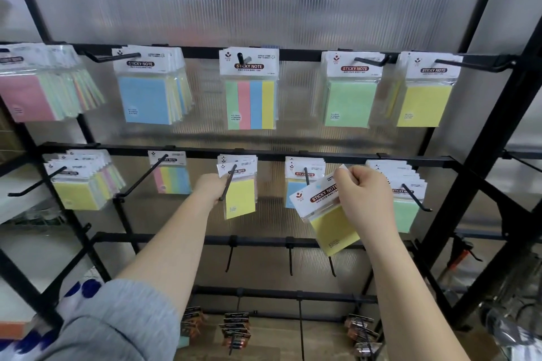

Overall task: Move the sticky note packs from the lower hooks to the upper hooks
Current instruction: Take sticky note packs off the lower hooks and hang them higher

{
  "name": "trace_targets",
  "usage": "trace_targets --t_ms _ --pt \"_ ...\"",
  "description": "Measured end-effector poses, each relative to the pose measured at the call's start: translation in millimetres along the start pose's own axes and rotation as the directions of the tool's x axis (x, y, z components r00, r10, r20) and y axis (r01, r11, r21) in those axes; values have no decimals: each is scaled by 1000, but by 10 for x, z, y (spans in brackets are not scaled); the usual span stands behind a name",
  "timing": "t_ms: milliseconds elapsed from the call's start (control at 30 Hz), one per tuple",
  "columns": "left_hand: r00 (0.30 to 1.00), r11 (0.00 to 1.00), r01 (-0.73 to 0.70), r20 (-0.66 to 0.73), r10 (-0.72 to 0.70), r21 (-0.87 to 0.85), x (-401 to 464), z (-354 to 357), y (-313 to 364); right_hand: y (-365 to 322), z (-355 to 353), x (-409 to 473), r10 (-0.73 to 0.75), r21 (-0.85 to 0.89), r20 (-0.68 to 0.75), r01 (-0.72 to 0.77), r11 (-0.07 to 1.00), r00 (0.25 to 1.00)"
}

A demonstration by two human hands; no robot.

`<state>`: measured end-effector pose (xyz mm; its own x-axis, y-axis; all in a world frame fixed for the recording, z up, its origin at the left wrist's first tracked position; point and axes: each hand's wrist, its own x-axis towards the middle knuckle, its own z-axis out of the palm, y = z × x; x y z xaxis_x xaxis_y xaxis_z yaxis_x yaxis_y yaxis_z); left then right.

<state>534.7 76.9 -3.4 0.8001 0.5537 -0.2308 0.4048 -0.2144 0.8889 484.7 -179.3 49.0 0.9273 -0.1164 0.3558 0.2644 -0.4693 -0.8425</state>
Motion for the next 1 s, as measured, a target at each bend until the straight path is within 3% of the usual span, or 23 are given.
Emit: trace_targets --t_ms 133,400,533,1000 --pt "998 999 -11 -59 14 51 -80 -25 2 -13 -23 -58 -5 -16 -3 5 1000 1000" --pt "959 959 -192 -168 229 210 -451 -122 -115 -84 -84 -165 6 17 -13 -5 1000 1000" --pt "939 950 -231 -209 274 209 -708 -203 -180 -107 -110 -199 11 50 -37 -9 999 999" --pt "931 890 -307 -87 354 338 -1249 -501 47 -167 -147 -299 -13 124 -164 33 992 986"
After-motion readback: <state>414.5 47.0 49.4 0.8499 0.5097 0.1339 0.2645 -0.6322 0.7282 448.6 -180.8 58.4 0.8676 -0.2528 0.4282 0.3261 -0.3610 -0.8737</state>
